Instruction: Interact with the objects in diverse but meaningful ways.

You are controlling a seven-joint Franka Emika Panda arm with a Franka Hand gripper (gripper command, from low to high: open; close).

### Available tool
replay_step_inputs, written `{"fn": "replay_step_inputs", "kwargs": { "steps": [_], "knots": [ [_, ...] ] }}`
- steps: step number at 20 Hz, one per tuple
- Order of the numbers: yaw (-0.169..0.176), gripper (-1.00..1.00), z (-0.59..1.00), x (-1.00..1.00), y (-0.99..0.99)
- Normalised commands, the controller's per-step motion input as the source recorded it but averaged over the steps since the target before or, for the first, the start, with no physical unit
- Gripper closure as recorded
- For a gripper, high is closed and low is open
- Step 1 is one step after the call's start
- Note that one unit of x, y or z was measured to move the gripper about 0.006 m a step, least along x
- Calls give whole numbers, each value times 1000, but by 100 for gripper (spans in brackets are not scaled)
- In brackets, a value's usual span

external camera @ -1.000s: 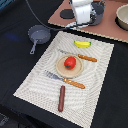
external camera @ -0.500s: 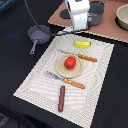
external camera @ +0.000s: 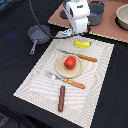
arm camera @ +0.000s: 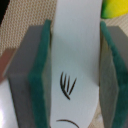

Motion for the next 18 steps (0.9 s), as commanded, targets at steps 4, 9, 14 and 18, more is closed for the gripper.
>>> {"fn": "replay_step_inputs", "kwargs": {
  "steps": [4, 9, 14, 18],
  "knots": [
    [19, 100, -262, -186, 0],
    [37, 100, -329, -209, 79],
    [46, -100, -264, -175, 163],
    [20, -100, 13, -132, 59]
  ]
}}
